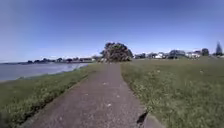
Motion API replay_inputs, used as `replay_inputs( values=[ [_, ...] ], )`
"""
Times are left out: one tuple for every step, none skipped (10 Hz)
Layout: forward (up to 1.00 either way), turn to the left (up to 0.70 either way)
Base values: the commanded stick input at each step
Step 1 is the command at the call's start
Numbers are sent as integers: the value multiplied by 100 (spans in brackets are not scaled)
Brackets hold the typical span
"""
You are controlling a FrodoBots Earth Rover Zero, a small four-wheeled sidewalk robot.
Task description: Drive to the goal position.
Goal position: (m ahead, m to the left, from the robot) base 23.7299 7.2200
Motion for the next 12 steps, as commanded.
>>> replay_inputs(
  values=[
    [70, 0],
    [70, 0],
    [70, 0],
    [70, 0],
    [70, 0],
    [70, 0],
    [70, 0],
    [70, 0],
    [70, 0],
    [70, 0],
    [70, 0],
    [70, 0]
  ],
)
